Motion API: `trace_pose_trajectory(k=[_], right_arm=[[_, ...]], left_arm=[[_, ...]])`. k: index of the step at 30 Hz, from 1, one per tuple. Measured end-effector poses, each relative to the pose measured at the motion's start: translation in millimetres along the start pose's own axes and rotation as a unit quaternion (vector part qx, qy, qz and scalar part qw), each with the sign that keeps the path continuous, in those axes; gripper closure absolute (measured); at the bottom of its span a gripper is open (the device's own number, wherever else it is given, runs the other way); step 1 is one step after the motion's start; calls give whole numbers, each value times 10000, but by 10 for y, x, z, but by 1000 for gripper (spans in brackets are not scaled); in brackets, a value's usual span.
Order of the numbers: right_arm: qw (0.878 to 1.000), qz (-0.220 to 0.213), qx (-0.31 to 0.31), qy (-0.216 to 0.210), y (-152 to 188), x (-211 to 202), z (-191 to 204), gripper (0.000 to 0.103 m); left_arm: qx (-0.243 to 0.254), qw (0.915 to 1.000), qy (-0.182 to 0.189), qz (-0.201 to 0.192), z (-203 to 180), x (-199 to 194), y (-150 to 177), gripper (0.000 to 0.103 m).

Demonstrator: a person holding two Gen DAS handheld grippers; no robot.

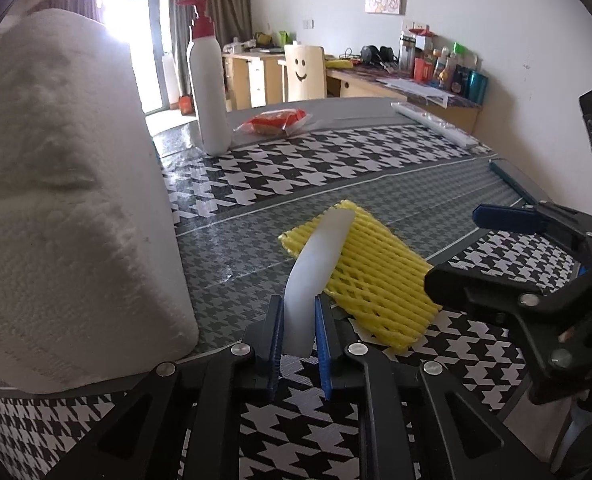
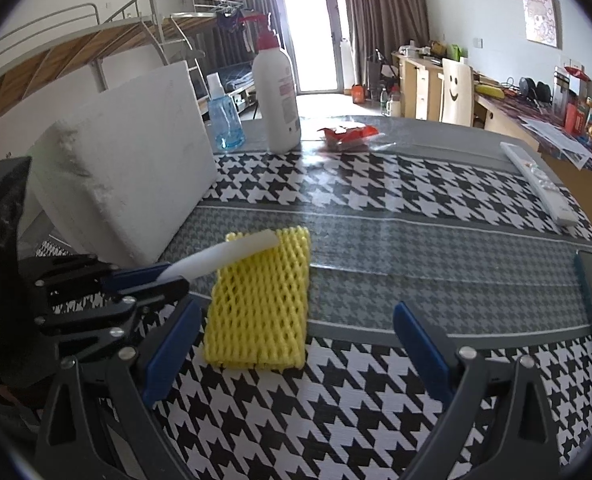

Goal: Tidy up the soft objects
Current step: 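Close the left tool on the white tube beside the yellow net, then grasp the yellow foam net with the right tool while the left tool holds the tube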

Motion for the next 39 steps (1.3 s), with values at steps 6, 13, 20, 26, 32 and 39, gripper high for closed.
trace_pose_trajectory(k=[6, 13, 20, 26, 32, 39], right_arm=[[9998, 118, -132, -53, -17, 78, 95, 4], [9989, 315, -352, -75, -27, 174, 200, 15], [9978, 550, -358, 6, 12, 281, 173, 33], [9978, 566, -339, -8, 34, 269, 182, 37], [9970, 631, -369, -241, 40, 252, 279, 61], [9970, 593, -269, -426, 66, 212, 323, 80]], left_arm=[[-26, 9999, 66, -129, 2, -86, 2, 87], [-86, 9998, 76, -173, 44, -123, 9, 87], [-79, 9997, 111, -213, 48, -154, 24, 87], [-95, 9995, 149, -260, 64, -188, 40, 87], [-134, 9994, 155, -283, 86, -220, 50, 87], [-162, 9991, 151, -364, 99, -282, 50, 87]])
Point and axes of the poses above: each gripper's, at about its wrist camera, not at the fingertips, and x roughly the way its jaws point, z to its left, y to its underside, the point moved 1 cm from there along x, roughly the way its jaws point, and after that the axes turned 4 degrees about z, right-handed, at the moved point
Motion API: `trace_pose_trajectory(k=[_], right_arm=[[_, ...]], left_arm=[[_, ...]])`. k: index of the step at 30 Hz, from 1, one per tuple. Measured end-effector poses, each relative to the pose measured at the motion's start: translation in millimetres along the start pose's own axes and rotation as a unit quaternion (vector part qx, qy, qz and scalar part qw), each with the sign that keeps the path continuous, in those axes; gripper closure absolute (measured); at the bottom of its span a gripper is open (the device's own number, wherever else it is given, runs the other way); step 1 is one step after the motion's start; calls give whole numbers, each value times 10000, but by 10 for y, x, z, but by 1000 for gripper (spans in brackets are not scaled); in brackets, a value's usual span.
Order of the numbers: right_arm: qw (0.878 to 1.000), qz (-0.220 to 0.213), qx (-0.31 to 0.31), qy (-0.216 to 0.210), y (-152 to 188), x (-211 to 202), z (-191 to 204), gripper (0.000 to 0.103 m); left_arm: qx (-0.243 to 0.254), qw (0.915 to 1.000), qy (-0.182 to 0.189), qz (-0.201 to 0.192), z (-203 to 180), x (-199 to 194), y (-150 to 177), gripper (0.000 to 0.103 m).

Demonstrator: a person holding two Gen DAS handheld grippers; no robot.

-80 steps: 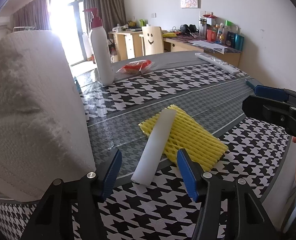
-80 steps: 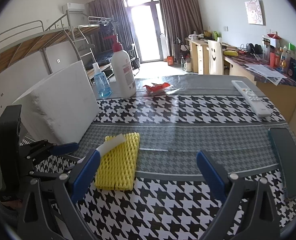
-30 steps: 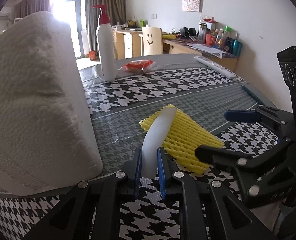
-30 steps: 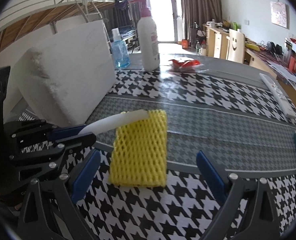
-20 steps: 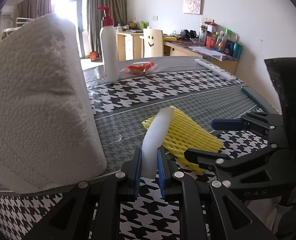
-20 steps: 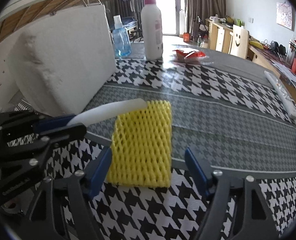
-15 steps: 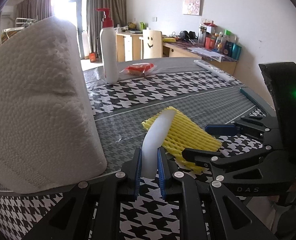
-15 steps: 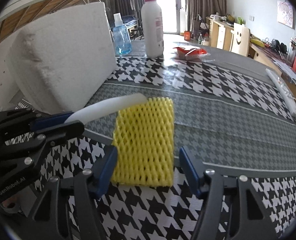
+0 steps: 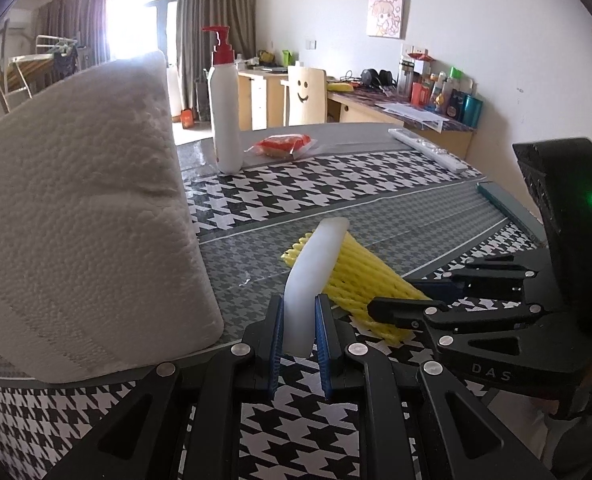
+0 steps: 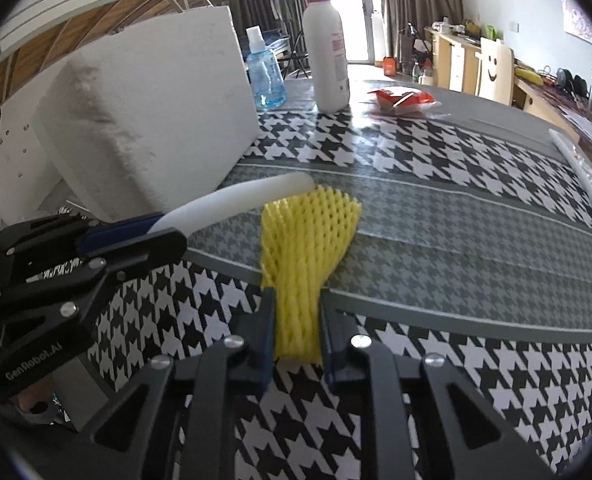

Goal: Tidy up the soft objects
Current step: 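Grasp the yellow foam net with the right tool while the left tool holds the tube, then lift the tube with the left tool while the right tool lifts the yellow net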

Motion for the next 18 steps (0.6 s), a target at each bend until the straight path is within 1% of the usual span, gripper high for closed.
trace_pose_trajectory(k=[8, 18], right_arm=[[9991, -353, 158, 170, 14, -296, -43, 80], [9974, -575, 351, 248, 87, -516, -46, 80]], left_arm=[[-7, 9999, 0, -165, -7, -154, 8, 87], [-16, 9995, -34, -317, -38, -305, 14, 86]])
Point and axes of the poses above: each gripper's, at about its wrist camera, not at the fingertips, and x roughly the way its jaws point, z to its left, y to its underside, the point moved 1 cm from there along x, roughly the way its jaws point, and after that the axes turned 4 degrees about z, right-handed, at the moved point
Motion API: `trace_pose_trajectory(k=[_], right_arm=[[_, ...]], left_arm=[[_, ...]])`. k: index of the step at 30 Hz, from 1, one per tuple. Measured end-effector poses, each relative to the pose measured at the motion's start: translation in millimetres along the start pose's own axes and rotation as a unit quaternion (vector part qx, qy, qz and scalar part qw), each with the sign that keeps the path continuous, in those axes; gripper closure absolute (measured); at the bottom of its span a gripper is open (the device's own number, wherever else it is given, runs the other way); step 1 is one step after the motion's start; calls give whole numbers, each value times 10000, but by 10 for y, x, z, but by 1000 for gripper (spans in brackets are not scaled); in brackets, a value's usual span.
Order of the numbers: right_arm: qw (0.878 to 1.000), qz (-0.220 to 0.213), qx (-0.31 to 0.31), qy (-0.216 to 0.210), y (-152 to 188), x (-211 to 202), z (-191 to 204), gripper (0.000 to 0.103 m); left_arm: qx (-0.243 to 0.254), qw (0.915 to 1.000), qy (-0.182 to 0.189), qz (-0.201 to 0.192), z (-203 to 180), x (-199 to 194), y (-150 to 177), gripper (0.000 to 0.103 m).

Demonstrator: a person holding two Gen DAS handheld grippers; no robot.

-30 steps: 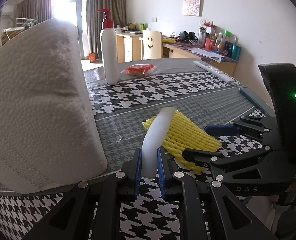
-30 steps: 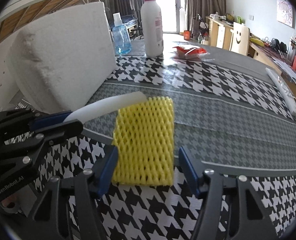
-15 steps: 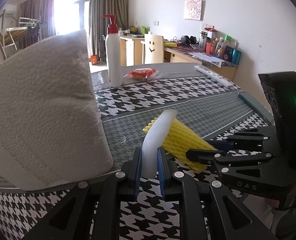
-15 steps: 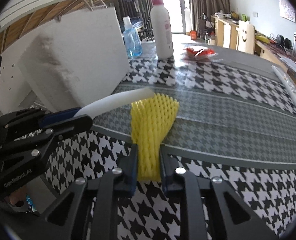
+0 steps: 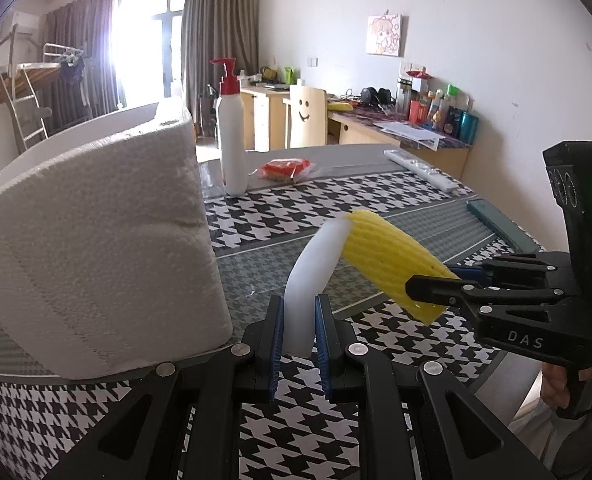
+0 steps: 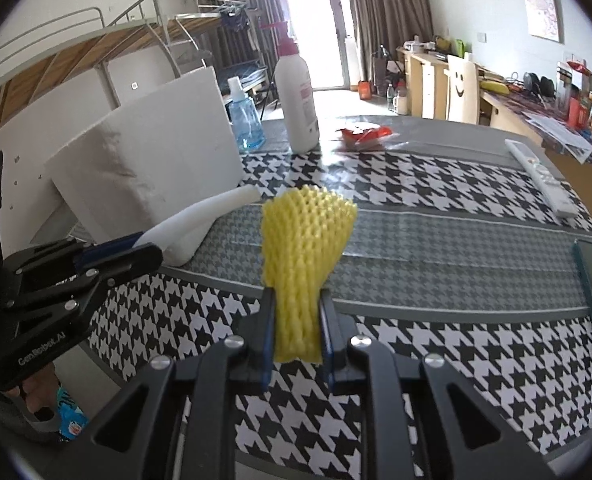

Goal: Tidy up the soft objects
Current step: 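Lift the tube with the left tool while the right tool lifts the yellow net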

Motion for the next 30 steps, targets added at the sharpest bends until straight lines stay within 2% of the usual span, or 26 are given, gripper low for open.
trace_pose_trajectory(k=[5, 30], right_arm=[[9999, -84, -14, 137, 31, -57, 15, 80], [9975, -646, 38, 279, -54, -501, 8, 80]], left_arm=[[6, 10000, -19, -83, -16, -65, -2, 86], [84, 9987, -100, -489, -24, -328, -184, 86]])
Point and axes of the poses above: each gripper's, at about its wrist camera, not at the fingertips, and x roughly the way its jaws point, z to its left, y to its underside, the point moved 1 cm from there along x, roughly the way its jaws point, and after that the axes turned 4 degrees about z, right-handed, at the moved point
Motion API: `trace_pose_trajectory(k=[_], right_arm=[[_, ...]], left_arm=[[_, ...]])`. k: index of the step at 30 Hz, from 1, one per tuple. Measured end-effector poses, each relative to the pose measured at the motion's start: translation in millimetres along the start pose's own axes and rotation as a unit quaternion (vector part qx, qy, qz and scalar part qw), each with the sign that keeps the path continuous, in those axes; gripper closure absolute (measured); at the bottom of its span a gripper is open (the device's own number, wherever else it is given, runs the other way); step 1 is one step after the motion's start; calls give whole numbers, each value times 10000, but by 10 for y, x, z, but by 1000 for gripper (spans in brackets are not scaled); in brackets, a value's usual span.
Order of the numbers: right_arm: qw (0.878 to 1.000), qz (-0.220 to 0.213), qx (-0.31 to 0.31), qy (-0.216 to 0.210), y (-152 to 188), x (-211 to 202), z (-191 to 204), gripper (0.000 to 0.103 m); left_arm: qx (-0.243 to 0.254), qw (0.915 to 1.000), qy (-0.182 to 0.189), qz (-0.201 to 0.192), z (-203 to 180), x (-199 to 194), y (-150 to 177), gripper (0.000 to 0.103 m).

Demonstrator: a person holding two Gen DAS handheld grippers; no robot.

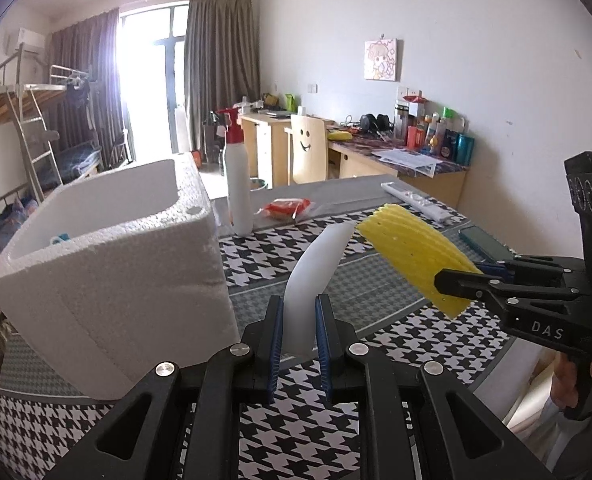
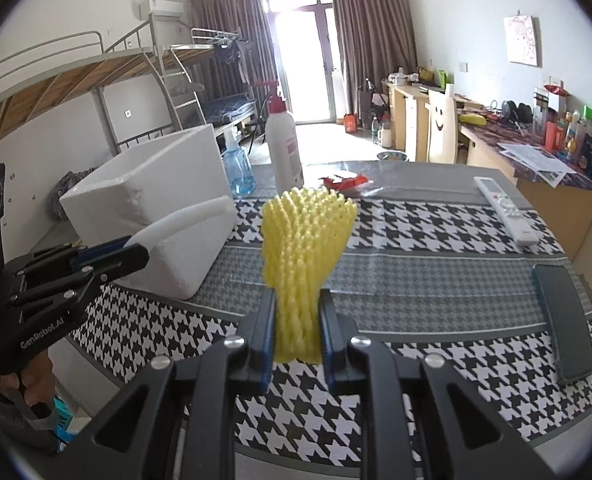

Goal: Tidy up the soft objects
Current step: 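Lift the tube with the left tool while the right tool lifts the yellow net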

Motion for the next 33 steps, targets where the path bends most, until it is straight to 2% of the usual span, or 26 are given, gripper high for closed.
trace_pose_trajectory(k=[25, 33], right_arm=[[9984, -556, -72, 84, -208, -288, -30, 80], [9974, -712, -111, 68, -284, -361, -15, 80]], left_arm=[[135, 9985, -80, -521, -31, -180, -269, 86], [188, 9966, -206, -776, -48, -282, -376, 86]])
Point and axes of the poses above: each gripper's, at about its wrist camera, not at the fingertips, and x roughly the way its jaws point, z to its left, y to its underside, the point moved 1 cm from there along x, roughly the way its jaws point, and after that the axes turned 4 degrees about z, right-handed, at the moved point
